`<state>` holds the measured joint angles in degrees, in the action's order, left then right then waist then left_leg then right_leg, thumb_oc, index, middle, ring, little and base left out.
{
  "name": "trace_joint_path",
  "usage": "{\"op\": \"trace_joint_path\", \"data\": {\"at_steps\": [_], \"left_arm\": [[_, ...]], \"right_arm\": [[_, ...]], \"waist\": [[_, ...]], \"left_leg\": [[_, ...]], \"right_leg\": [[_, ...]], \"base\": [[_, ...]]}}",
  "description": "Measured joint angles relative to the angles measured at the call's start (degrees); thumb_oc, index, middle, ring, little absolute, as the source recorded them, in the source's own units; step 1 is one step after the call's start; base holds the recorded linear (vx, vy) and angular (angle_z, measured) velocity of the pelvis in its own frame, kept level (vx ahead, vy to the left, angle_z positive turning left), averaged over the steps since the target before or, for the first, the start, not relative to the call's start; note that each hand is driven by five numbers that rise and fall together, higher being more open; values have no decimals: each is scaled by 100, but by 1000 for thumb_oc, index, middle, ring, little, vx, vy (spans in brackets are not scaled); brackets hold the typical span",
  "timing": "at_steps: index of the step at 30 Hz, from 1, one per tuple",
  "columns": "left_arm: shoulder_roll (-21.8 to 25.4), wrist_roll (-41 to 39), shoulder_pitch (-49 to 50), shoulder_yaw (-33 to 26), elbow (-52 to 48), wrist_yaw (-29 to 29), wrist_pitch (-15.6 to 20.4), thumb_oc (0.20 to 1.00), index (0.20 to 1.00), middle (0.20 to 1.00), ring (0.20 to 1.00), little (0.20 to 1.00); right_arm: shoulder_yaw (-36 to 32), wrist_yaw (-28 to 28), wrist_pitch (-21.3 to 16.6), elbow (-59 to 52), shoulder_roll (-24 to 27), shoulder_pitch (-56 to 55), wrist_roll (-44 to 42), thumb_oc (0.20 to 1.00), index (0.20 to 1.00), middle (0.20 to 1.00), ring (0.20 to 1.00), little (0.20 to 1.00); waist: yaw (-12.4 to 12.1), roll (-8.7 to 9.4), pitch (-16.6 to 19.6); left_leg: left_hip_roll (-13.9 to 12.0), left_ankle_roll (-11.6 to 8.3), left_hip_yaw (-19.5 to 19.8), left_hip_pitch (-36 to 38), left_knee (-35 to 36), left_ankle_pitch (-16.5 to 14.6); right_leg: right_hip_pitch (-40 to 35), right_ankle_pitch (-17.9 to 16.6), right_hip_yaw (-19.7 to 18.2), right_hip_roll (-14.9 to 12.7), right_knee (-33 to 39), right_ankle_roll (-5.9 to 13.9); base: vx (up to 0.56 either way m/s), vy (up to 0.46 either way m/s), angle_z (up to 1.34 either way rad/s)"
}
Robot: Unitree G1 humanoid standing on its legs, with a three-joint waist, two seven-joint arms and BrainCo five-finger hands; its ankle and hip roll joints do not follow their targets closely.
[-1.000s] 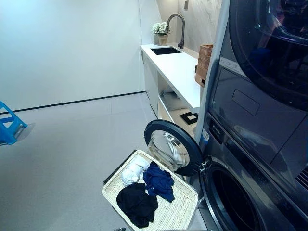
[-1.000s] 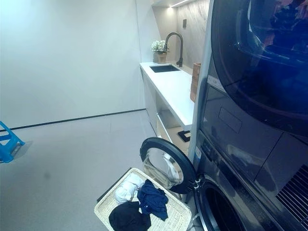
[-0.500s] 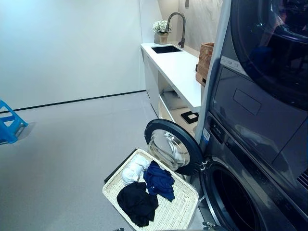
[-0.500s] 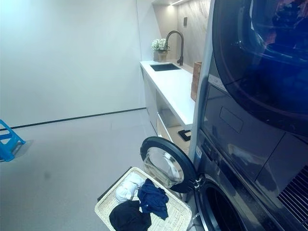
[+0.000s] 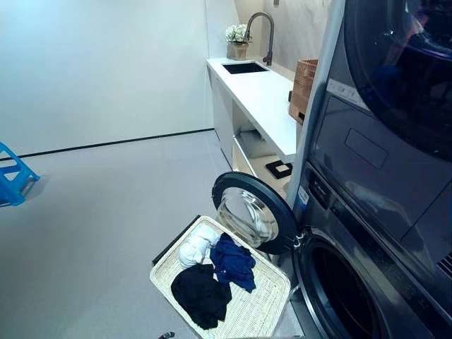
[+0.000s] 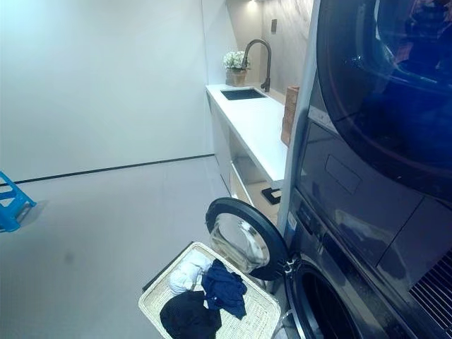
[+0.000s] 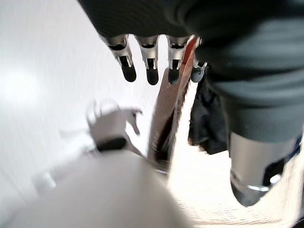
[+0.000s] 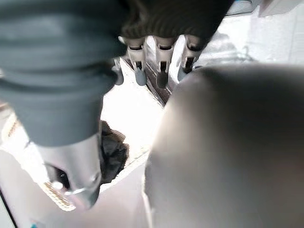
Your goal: Put the clothes into the washing machine.
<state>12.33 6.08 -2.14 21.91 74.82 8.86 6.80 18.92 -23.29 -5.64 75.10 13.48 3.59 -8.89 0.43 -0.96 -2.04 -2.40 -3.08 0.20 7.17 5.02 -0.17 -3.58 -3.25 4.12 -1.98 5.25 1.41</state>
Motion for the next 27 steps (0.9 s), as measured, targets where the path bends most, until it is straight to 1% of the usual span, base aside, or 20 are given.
{"op": "trace_joint_path", "data": {"at_steps": [2, 3, 4, 5, 6, 7, 8, 9, 10, 11, 12, 14, 16, 18, 19, 20, 23, 27], "left_arm": [[38, -2, -151, 118, -58, 313, -2, 1000, 1000, 1000, 1000, 1000], [90, -2, -358, 171, -193, 575, 7, 1000, 1000, 1000, 1000, 1000], [116, -1, -480, 214, -241, 703, 14, 1000, 1000, 1000, 1000, 1000], [208, 2, -795, 408, -319, 1064, 34, 1000, 1000, 1000, 1000, 1000], [239, 13, -916, 432, -332, 1155, 35, 1000, 1000, 1000, 1000, 1000], [264, 112, -1195, 439, -358, 1446, 30, 1000, 1000, 1000, 1000, 1000], [265, 165, -1260, 426, -373, 1533, 30, 1000, 1000, 1000, 1000, 1000], [275, 257, -1452, 431, -445, 1792, 23, 1000, 1000, 1000, 1000, 1000], [292, 357, -1528, 433, -467, 1903, 17, 1000, 1000, 1000, 1000, 1000], [335, 505, -1735, 447, -490, 2104, -28, 1000, 1000, 1000, 1000, 1000], [344, 547, -1795, 447, -490, 2136, -41, 1000, 1000, 1000, 1000, 1000], [428, 639, -2001, 524, -593, 2216, -212, 1000, 1000, 1000, 1000, 1000], [450, 640, -2039, 532, -592, 2216, -243, 1000, 1000, 1000, 1000, 1000], [471, 638, -2320, 530, -586, 2218, -379, 1000, 1000, 1000, 1000, 1000], [480, 613, -2433, 544, -623, 2261, -409, 1000, 1000, 1000, 1000, 1000], [499, 612, -2510, 549, -632, 2289, -423, 1000, 1000, 1000, 1000, 1000], [655, 542, -3102, 545, -589, 2397, -544, 1000, 1000, 1000, 1000, 1000], [790, 542, -3513, 577, -551, 2401, -778, 1000, 1000, 1000, 1000, 1000]], "right_arm": [[42, 114, 0, -53, 37, 70, 30, 1000, 1000, 1000, 1000, 1000], [89, 259, -12, -114, 78, 148, 28, 1000, 1000, 1000, 1000, 1000], [114, 320, -21, -129, 94, 219, 27, 1000, 1000, 1000, 1000, 1000], [154, 462, -26, -122, 112, 438, 25, 1000, 1000, 1000, 1000, 1000], [174, 507, -25, -124, 115, 534, 24, 1000, 1000, 1000, 1000, 1000], [214, 601, -29, -125, 147, 683, 17, 1000, 1000, 1000, 1000, 1000], [222, 631, -28, -119, 154, 713, 12, 1000, 1000, 1000, 1000, 1000], [228, 691, -45, -120, 156, 738, -128, 1000, 1000, 1000, 1000, 1000], [226, 727, -59, -121, 156, 771, -204, 1000, 1000, 1000, 1000, 1000], [223, 802, -82, -129, 156, 906, -368, 1000, 1000, 1000, 1000, 1000], [222, 820, -89, -138, 158, 932, -391, 1000, 1000, 1000, 1000, 1000], [225, 892, -117, -183, 160, 1038, -637, 1000, 1000, 1000, 1000, 1000], [225, 899, -142, -205, 161, 1075, -670, 1000, 1000, 1000, 1000, 1000], [228, 995, -245, -317, 181, 1298, -882, 1000, 1000, 1000, 1000, 1000], [245, 1015, -275, -356, 191, 1350, -939, 1000, 1000, 1000, 1000, 1000], [252, 1016, -297, -373, 196, 1391, -992, 1000, 1000, 1000, 1000, 1000], [327, 1106, -318, -489, 208, 1788, -1111, 1000, 1000, 1000, 1000, 1000], [449, 1137, -389, -654, 251, 1816, -1325, 1000, 1000, 1000, 1000, 1000]], "waist": [[4, -2, -167], [14, -31, -296], [17, -9, -366], [4, -3, -603], [19, -4, -716], [19, -13, -967], [16, -21, -1038], [35, -23, -1161], [33, -17, -1253], [46, -3, -1466], [62, -1, -1524], [180, 55, -1773], [182, 69, -1821], [265, 102, -2207], [333, 133, -2312], [332, 154, -2342], [365, 236, -2777], [517, 301, -2815]], "left_leg": [[20, 9, -18, -29, -13, 2], [55, 28, -37, -266, -59, 35], [70, 35, -61, -371, -82, 52], [87, 52, -152, -624, -140, 120], [101, 62, -165, -699, -161, 150], [152, 87, -188, -835, -185, 194], [157, 95, -200, -846, -168, 215], [194, 104, -242, -914, -175, 225], [199, 114, -308, -931, -164, 232], [227, 141, -356, -1038, -143, 252], [235, 137, -364, -1064, -132, 272], [255, 155, -423, -1199, -105, 314], [257, 156, -457, -1242, -101, 322], [266, 157, -536, -1390, -109, 349], [271, 147, -584, -1512, -219, 335], [273, 147, -604, -1636, -292, 309], [268, 140, -647, -2006, -492, 292], [260, 133, -673, -2254, -661, 241]], "right_leg": [[45, -30, -59, -9, -1, 12], [283, -106, -93, -22, -4, 24], [392, -151, -127, -28, -8, 30], [657, -257, -227, -48, -59, 39], [722, -293, -237, -63, -62, 42], [866, -363, -290, -88, -65, 58], [876, -385, -294, -99, -48, 64], [979, -418, -372, -115, -50, 83], [1027, -441, -401, -119, -54, 91], [1161, -501, -489, -135, -42, 111], [1191, -513, -498, -140, -34, 113], [1355, -582, -582, -146, -6, 120], [1409, -591, -611, -146, -6, 132], [1595, -680, -675, -146, -8, 126], [1693, -701, -700, -152, -19, 123], [1789, -714, -711, -158, -22, 122], [2159, -777, -814, -146, -158, 116], [2407, -771, -841, -131, -294, 115]], "base": [[-157, 85, -17], [-211, 95, -18], [-253, 132, -30], [-105, 72, -23], [-177, 115, -24], [-90, 61, -9], [-143, 94, -13], [-64, 48, -19], [-90, 66, -29], [-32, 38, -24], [-56, 50, -16], [-36, 50, -11], [-16, 29, -14], [-76, 78, -17], [-101, 89, -11], [-60, 52, -12], [-44, 34, -14], [-6, 13, -4]]}}
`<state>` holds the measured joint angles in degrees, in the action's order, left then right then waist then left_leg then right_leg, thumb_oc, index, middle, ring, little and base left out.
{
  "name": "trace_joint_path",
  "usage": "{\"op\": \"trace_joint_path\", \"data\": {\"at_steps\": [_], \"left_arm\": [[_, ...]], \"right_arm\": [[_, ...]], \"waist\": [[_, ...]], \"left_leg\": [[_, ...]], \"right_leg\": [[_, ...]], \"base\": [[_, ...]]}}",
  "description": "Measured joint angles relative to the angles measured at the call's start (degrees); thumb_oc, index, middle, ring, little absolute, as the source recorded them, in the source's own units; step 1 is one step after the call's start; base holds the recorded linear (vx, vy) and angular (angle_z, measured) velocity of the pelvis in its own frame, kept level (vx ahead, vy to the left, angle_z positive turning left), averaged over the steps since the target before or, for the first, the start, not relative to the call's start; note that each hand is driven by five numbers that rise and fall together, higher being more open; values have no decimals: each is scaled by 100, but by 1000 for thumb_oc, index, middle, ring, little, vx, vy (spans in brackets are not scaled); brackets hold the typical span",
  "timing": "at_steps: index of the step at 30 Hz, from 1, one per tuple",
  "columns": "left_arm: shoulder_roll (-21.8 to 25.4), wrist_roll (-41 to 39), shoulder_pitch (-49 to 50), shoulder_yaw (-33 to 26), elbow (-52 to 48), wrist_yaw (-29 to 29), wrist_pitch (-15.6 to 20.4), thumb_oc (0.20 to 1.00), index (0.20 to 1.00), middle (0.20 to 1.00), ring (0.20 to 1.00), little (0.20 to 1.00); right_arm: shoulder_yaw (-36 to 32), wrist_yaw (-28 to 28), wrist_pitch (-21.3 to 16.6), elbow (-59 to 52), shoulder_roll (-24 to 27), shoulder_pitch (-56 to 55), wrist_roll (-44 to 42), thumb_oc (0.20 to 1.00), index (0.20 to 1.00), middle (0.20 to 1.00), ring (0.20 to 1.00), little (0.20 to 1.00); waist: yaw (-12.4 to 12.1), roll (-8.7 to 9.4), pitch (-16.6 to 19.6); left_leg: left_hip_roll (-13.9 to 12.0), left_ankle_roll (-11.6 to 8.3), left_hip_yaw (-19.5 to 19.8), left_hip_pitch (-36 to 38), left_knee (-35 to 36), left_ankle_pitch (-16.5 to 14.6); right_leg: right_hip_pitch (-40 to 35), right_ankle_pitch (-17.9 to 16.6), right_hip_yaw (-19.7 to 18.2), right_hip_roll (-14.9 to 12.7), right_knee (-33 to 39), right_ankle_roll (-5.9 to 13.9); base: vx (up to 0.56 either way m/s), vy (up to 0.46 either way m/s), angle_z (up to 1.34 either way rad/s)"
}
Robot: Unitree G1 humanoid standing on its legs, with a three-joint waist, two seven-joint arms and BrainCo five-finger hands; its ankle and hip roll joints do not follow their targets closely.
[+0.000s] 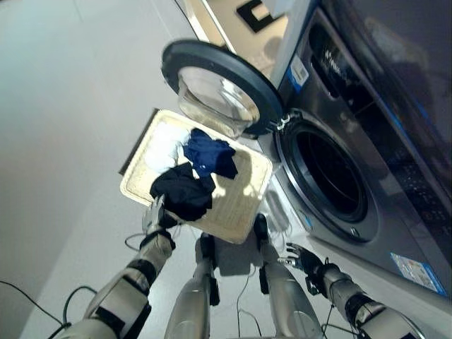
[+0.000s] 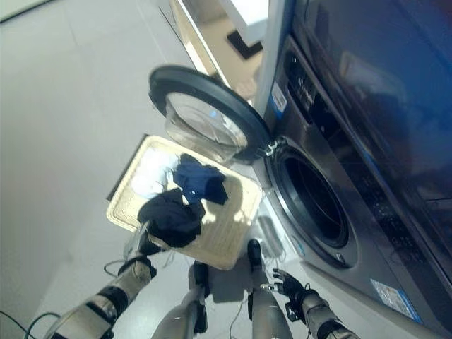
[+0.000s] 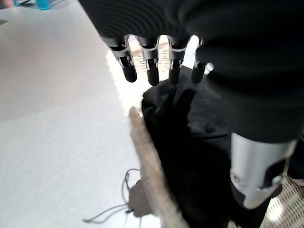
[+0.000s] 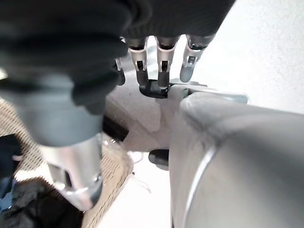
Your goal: Put the clothes into the washing machine.
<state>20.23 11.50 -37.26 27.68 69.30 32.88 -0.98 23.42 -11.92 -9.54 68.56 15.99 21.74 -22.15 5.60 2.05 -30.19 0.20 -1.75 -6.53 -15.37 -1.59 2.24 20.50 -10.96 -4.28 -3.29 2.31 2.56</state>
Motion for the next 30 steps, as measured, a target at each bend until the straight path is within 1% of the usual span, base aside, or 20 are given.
{"op": "trace_joint_path", "data": {"at_steps": [2, 5, 6, 9, 11, 12, 14, 16, 19, 21, 22, 23, 24, 25, 26, 27, 30], "left_arm": [[181, -1, -360, 68, 35, 5, -238, 1000, 1000, 1000, 1000, 1000], [335, -169, -636, 85, 177, 58, -451, 1000, 1000, 1000, 1000, 1000], [360, -185, -668, 93, 245, 106, -501, 1000, 1000, 1000, 1000, 1000], [353, -229, -791, 90, 298, 320, -553, 1000, 1000, 1000, 1000, 1000], [391, -280, -922, 82, 296, 548, -546, 1000, 1000, 1000, 1000, 1000], [487, -580, -1046, 23, 192, 832, -433, 1000, 1000, 1000, 1000, 1000], [576, -704, -1162, -41, 121, 1058, -322, 1000, 1000, 1000, 1000, 1000], [608, -881, -1260, -294, 9, 1351, -154, 1000, 1000, 1000, 1000, 1000], [667, -887, -1320, -296, -83, 1416, -146, 1000, 1000, 1000, 1000, 1000], [718, -825, -1384, -251, -57, 1320, -366, 1000, 1000, 1000, 1000, 1000], [773, -719, -1510, -55, 50, 1115, -653, 1000, 1000, 1000, 1000, 1000], [804, -630, -1584, 34, 98, 974, -800, 1000, 1000, 1000, 1000, 1000], [868, -431, -1798, 359, 286, 702, -1130, 1000, 1000, 1000, 1000, 1000], [940, -312, -1934, 510, 307, 578, -1345, 884, 884, 884, 884, 884], [956, -310, -1998, 611, 340, 522, -1423, 683, 683, 683, 683, 683], [969, -284, -2119, 751, 395, 384, -1577, 200, 200, 200, 200, 200], [1098, -94, -2313, 1026, 416, 225, -1833, 200, 200, 200, 200, 200]], "right_arm": [[152, 32, -36, -371, 89, 26, -190, 1000, 1000, 1000, 1000, 1000], [245, 76, -38, -709, 90, 62, -396, 1000, 1000, 1000, 1000, 1000], [323, 88, -40, -775, 88, 59, -448, 1000, 1000, 1000, 1000, 1000], [451, 107, -40, -880, 127, 49, -549, 1000, 1000, 1000, 1000, 1000], [476, 128, -44, -1020, 161, 52, -671, 1000, 1000, 1000, 1000, 1000], [543, 160, -61, -1247, 203, 52, -810, 1000, 1000, 1000, 1000, 1000], [576, 207, -99, -1398, 199, 61, -906, 1000, 1000, 1000, 1000, 1000], [674, 256, -198, -1499, 186, 53, -1048, 1000, 1000, 1000, 1000, 1000], [681, 324, -236, -1626, 188, 42, -1128, 1000, 1000, 1000, 1000, 1000], [675, 376, -265, -1708, 196, 46, -1182, 1000, 1000, 1000, 1000, 1000], [675, 388, -271, -1766, 202, 50, -1251, 1000, 1000, 1000, 1000, 1000], [669, 405, -271, -1803, 202, 62, -1285, 1000, 1000, 1000, 1000, 1000], [667, 427, -271, -1861, 224, 67, -1337, 1000, 1000, 1000, 1000, 1000], [670, 434, -270, -1886, 229, 90, -1364, 1000, 1000, 1000, 1000, 1000], [677, 435, -269, -1899, 244, 109, -1390, 1000, 1000, 1000, 1000, 1000], [679, 436, -266, -1892, 275, 128, -1448, 1000, 1000, 1000, 1000, 1000], [675, 431, -269, -2103, 349, 137, -1577, 1000, 1000, 1000, 1000, 1000]], "waist": [[127, 78, -13], [267, 177, -36], [345, 218, -43], [400, 308, -41], [443, 343, -43], [451, 390, -42], [453, 446, -48], [455, 525, -51], [451, 575, -42], [455, 606, -43], [454, 622, -39], [462, 627, -39], [459, 632, -35], [477, 632, -35], [480, 632, -35], [477, 633, -34], [506, 644, -27]], "left_leg": [[4, 12, -85, -476, -256, -32], [0, 15, -116, -1017, -546, -65], [-3, 14, -114, -1147, -624, -75], [-20, 5, -112, -1408, -798, -111], [-21, 12, -90, -1657, -935, -120], [-40, 14, -74, -1959, -1147, -179], [-51, 15, -52, -2188, -1302, -212], [-62, 0, 48, -2427, -1477, -239], [-68, -3, 77, -2632, -1605, -250], [-67, 1, 90, -2786, -1687, -262], [-65, -2, 111, -2909, -1753, -272], [-65, -7, 114, -2970, -1779, -278], [-60, -1, 119, -3092, -1835, -280], [-58, 6, 120, -3164, -1888, -294], [-57, 9, 120, -3180, -1912, -308], [-41, 20, 121, -3201, -1948, -340], [20, 15, 180, -3277, -1975, -361]], "right_leg": [[467, -1, -85, 0, -184, -2], [976, -20, -153, 8, -364, 1], [1092, -32, -162, 11, -410, -6], [1323, -12, -163, 19, -493, 21], [1550, -12, -162, 19, -608, 20], [1817, -3, -160, 33, -737, 26], [2015, -4, -160, 43, -826, 26], [2197, -10, -143, 58, -912, 19], [2364, -9, -118, 66, -982, 18], [2500, -12, -116, 66, -1030, 20], [2607, -20, -117, 69, -1057, 23], [2658, -30, -117, 70, -1058, 26], [2757, -56, -125, 70, -1067, 30], [2818, -72, -136, 70, -1071, 38], [2832, -75, -143, 71, -1079, 40], [2870, -71, -171, 70, -1123, 45], [2974, -59, -227, 62, -1161, 31]], "base": [[-11, 17, -10], [4, -2, -7], [10, -24, -4], [13, -29, 0], [27, -90, 4], [23, -92, 1], [20, -100, 0], [17, -106, 4], [6, -48, 5], [-3, -15, 1], [0, 0, 0], [0, 0, 0], [-3, 22, -4], [-3, 23, -6], [-8, 35, -9], [-12, 27, -9], [-12, 22, -6]]}}
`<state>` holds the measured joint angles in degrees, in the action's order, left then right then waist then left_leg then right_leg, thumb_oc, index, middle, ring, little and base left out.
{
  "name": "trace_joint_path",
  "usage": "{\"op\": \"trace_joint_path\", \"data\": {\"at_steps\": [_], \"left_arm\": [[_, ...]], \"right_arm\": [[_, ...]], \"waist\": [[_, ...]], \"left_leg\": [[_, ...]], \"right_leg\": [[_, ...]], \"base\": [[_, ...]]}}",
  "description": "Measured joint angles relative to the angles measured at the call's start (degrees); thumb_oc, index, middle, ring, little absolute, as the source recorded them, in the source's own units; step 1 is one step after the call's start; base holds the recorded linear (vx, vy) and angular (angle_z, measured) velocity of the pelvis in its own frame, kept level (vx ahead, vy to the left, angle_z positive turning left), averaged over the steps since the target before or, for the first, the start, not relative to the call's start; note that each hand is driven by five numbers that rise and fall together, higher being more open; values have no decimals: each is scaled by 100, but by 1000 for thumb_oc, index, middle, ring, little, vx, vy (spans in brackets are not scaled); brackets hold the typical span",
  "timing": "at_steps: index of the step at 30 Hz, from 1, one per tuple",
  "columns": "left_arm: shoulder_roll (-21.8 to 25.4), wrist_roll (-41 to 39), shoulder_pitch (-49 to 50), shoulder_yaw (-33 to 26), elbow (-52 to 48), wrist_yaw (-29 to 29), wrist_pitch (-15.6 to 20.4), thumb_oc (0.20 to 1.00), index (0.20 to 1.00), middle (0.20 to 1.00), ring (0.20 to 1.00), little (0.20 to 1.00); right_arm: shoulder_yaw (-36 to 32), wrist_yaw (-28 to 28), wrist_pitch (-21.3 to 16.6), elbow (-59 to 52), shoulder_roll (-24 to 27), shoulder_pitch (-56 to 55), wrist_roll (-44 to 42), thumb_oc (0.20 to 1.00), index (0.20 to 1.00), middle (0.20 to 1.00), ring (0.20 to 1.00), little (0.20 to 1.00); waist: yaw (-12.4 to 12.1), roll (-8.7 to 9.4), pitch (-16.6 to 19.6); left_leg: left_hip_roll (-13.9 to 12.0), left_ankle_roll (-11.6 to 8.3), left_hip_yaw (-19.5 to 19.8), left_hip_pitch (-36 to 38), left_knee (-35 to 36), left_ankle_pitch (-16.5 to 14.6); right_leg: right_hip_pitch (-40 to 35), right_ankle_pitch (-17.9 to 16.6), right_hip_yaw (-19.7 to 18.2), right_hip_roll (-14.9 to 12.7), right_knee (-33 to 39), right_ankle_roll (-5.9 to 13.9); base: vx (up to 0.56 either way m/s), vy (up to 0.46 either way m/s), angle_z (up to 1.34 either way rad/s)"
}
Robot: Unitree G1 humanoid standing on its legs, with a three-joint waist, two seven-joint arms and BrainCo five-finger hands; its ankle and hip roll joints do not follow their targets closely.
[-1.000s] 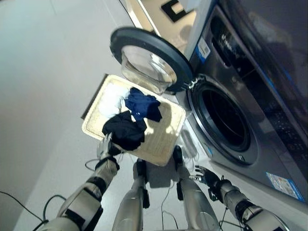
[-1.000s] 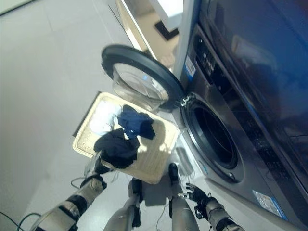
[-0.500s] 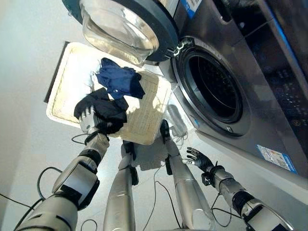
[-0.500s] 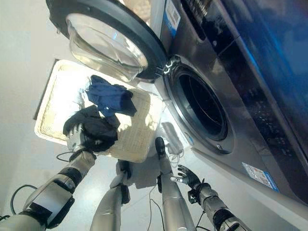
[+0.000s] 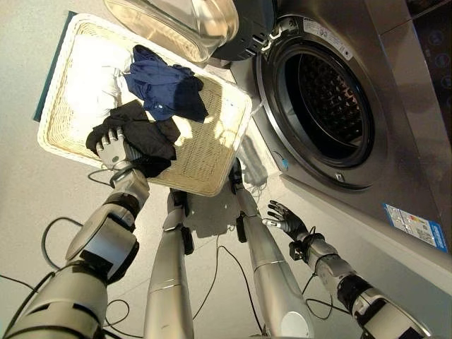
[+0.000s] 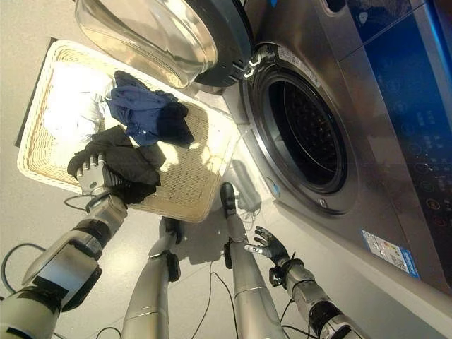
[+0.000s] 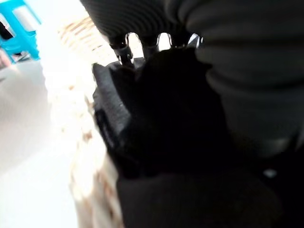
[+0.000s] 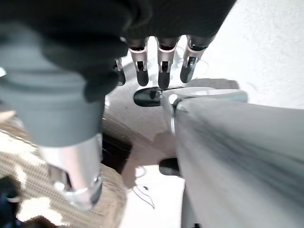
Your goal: Put the clothes into the washing machine.
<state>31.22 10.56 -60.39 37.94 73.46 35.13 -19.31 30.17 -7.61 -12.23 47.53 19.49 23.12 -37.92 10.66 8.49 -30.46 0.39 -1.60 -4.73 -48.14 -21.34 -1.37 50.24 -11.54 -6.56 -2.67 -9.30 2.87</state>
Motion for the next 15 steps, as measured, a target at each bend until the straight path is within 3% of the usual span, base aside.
{"op": "trace_joint_path", "data": {"at_steps": [3, 6, 10, 13, 15], "left_arm": [[258, -92, -128, 130, -21, -69, 60, 200, 200, 200, 200, 200], [472, -634, -154, 35, -79, -101, 347, 200, 200, 200, 200, 200], [477, -2633, 279, -1244, -626, -19, 1541, 200, 200, 200, 200, 200], [386, -3155, 699, -1569, -1281, 71, 2060, 200, 200, 200, 200, 200], [232, -3182, 1061, -1605, -1976, 246, 2208, 200, 200, 200, 200, 200]], "right_arm": [[3, -13, -30, -286, 65, 1, -9, 1000, 1000, 1000, 1000, 1000], [-6, -2, -156, -773, 157, -43, -106, 1000, 1000, 1000, 1000, 1000], [22, 520, -637, -1928, 196, -132, 260, 1000, 1000, 1000, 1000, 1000], [-4, 959, -800, -2611, 216, -108, 624, 1000, 1000, 1000, 1000, 1000], [-28, 1302, -817, -3115, 289, -29, 930, 1000, 1000, 1000, 1000, 1000]], "waist": [[87, 7, 5], [114, 10, 7], [83, 9, 7], [68, 9, 7], [-78, 6, 5]], "left_leg": [[16, 28, 14, -94, -35, -8], [33, 31, 24, -146, -32, -8], [42, -28, 192, -162, 11, 26], [55, -67, 338, -162, 89, 108], [43, -95, 432, -143, 103, 143]], "right_leg": [[113, 0, -13, -7, -71, 1], [176, -4, -40, -5, -85, 5], [204, 10, 31, 11, -159, 1], [192, 38, 172, 8, -163, -39], [165, 53, 252, 16, -211, -99]], "base": [[0, 0, 0], [-22, -24, -4], [-35, -100, 5], [-43, -101, 21], [-55, -83, 14]]}}
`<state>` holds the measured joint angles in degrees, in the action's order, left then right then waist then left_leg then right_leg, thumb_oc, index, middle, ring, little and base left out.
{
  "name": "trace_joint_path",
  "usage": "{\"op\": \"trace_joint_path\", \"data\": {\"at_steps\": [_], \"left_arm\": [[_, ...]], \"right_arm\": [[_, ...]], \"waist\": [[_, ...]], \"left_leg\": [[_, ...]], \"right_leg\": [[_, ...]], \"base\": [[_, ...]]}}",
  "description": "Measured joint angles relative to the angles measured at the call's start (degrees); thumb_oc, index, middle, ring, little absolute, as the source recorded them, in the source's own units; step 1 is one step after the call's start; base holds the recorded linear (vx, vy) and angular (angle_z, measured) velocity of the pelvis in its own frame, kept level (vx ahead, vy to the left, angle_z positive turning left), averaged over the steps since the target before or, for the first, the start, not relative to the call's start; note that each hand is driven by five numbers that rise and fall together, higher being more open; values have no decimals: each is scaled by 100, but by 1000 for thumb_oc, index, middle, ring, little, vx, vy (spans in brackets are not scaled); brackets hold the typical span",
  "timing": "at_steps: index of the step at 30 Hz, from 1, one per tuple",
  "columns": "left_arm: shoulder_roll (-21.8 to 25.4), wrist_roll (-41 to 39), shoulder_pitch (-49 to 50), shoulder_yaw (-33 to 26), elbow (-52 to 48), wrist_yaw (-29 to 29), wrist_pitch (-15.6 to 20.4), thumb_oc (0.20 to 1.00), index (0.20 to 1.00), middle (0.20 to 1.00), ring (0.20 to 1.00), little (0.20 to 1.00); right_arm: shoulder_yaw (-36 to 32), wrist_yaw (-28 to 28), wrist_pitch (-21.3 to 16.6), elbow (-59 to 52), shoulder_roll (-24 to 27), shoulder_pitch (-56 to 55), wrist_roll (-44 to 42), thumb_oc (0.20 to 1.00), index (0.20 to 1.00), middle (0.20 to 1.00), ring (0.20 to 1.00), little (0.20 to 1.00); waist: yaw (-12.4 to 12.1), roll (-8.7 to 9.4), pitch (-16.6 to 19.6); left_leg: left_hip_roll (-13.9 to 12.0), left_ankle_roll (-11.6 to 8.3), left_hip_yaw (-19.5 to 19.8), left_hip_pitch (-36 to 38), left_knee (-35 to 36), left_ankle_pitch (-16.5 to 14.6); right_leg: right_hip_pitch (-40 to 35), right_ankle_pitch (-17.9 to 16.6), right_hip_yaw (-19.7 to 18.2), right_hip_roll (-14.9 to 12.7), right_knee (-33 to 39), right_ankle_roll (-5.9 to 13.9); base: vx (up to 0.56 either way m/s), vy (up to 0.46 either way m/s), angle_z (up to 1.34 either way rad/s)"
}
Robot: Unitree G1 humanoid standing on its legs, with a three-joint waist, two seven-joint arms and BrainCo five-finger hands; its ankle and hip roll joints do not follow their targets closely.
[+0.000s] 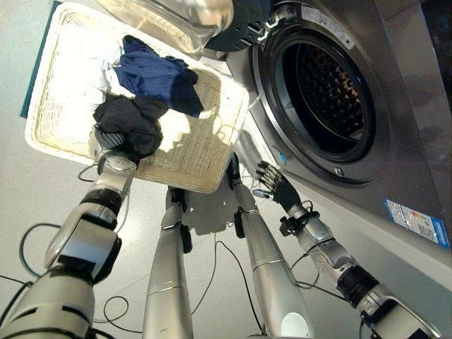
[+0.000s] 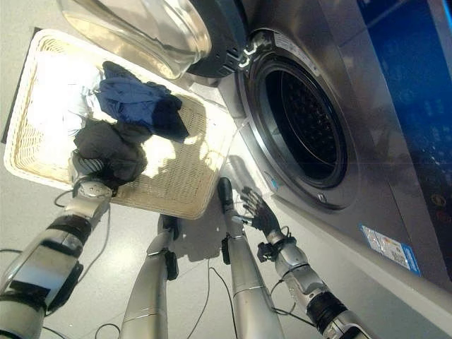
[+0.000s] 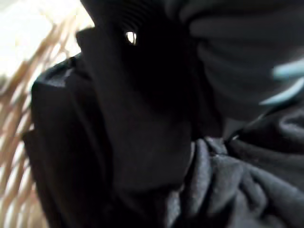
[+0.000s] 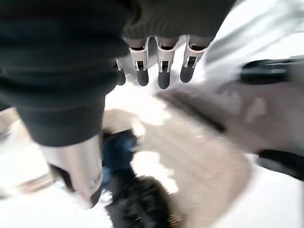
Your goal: Put the clothes into the washing machine.
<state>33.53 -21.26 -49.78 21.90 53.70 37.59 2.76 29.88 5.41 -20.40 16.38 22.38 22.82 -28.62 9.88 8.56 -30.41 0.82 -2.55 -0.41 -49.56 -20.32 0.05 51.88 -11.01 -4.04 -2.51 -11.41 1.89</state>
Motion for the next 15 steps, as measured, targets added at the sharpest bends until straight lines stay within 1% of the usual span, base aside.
{"op": "trace_joint_path", "data": {"at_steps": [1, 2, 3, 4, 5, 6, 7, 9, 10, 11, 12, 13, 15], "left_arm": [[-15, 9, 180, -31, -319, 89, 96, 200, 200, 200, 200, 200], [-82, 45, 468, -66, -759, 264, 405, 200, 200, 200, 200, 200], [-163, 71, 583, -73, -932, 367, 655, 200, 200, 200, 200, 200], [-181, 79, 693, -119, -1117, 388, 796, 200, 200, 200, 200, 200], [-195, 200, 952, -271, -1487, 415, 1148, 200, 200, 200, 200, 200], [-226, 258, 1132, -388, -1765, 408, 1445, 200, 200, 200, 200, 200], [-253, 266, 1220, -473, -1920, 401, 1581, 200, 200, 200, 200, 200], [-334, 269, 1618, -728, -2703, 98, 2006, 200, 200, 200, 200, 200], [-347, 270, 1680, -728, -2830, -31, 2121, 200, 200, 200, 200, 200], [-352, 271, 1733, -726, -2948, -136, 2163, 200, 200, 200, 200, 200], [-391, 260, 1889, -716, -3307, -429, 2165, 200, 200, 200, 200, 200], [-418, 260, 2074, -673, -3719, -815, 2171, 200, 200, 200, 200, 200], [-423, 265, 2213, -459, -4061, -1303, 2163, 200, 200, 200, 200, 200]], "right_arm": [[-2, 128, 7, -169, 44, 21, 166, 1000, 1000, 1000, 1000, 1000], [-56, 364, 11, -480, 117, 54, 539, 1000, 1000, 1000, 1000, 1000], [-179, 532, 23, -690, 137, 57, 834, 1000, 1000, 1000, 1000, 1000], [-245, 617, 86, -825, 168, 57, 1010, 1000, 1000, 1000, 1000, 1000], [-369, 709, 136, -1082, 258, 62, 1279, 1000, 1000, 1000, 1000, 1000], [-516, 755, 186, -1251, 321, 55, 1480, 1000, 1000, 1000, 1000, 1000], [-582, 760, 213, -1306, 345, 61, 1557, 1000, 1000, 1000, 1000, 1000], [-781, 670, 422, -1553, 376, 71, 1624, 1000, 1000, 1000, 1000, 1000], [-821, 610, 468, -1575, 378, 96, 1623, 1000, 1000, 1000, 1000, 1000], [-839, 561, 506, -1590, 374, 119, 1623, 1000, 1000, 1000, 1000, 1000], [-869, 421, 606, -1642, 359, 132, 1625, 1000, 1000, 1000, 1000, 1000], [-856, 293, 703, -1649, 364, 161, 1640, 1000, 1000, 1000, 1000, 1000], [-850, 174, 828, -1648, 365, 192, 1644, 1000, 1000, 1000, 1000, 1000]], "waist": [[-10, 0, 0], [-40, 0, 0], [-118, -1, -1], [-155, -4, -3], [-212, -5, -4], [-281, -7, -4], [-315, -7, -4], [-449, -17, -11], [-492, -20, -13], [-520, -25, -15], [-618, -39, -22], [-657, -79, -31], [-748, -133, -37]], "left_leg": [[3, -7, 29, 13, 14, 5], [12, -20, 43, 81, 85, 37], [16, -27, 57, 157, 159, 69], [16, -33, 59, 195, 192, 82], [11, -41, 58, 273, 237, 91], [5, -47, 61, 342, 278, 103], [2, -51, 58, 379, 301, 107], [-7, -75, 66, 485, 361, 122], [-8, -83, 65, 504, 377, 133], [-10, -88, 68, 509, 378, 137], [-27, -101, 93, 512, 388, 148], [-26, -113, 142, 512, 394, 162], [-27, -131, 205, 558, 434, 187]], "right_leg": [[-1, 16, 3, -1, -23, -6], [-39, 39, 10, -6, -35, -7], [-89, 51, 13, -8, -36, -14], [-112, 56, 14, -7, -35, -18], [-165, 69, 11, -6, -39, -28], [-207, 77, 9, -4, -47, -36], [-227, 84, 8, -1, -51, -39], [-284, 142, 13, 12, -100, -38], [-290, 163, 14, 13, -119, -43], [-290, 174, 18, 15, -133, -44], [-293, 176, 25, 28, -136, -48], [-312, 182, 75, 28, -136, -56], [-371, 199, 151, 26, -133, -79]], "base": [[-46, -25, 10], [-61, -18, 11], [-61, -19, 9], [-58, -16, 3], [-39, -6, -1], [-56, -6, -2], [-47, 5, 0], [-46, 9, 3], [-37, -4, 3], [-48, -22, 2], [-42, -22, 6], [-49, -26, 12], [-34, -17, 14]]}}
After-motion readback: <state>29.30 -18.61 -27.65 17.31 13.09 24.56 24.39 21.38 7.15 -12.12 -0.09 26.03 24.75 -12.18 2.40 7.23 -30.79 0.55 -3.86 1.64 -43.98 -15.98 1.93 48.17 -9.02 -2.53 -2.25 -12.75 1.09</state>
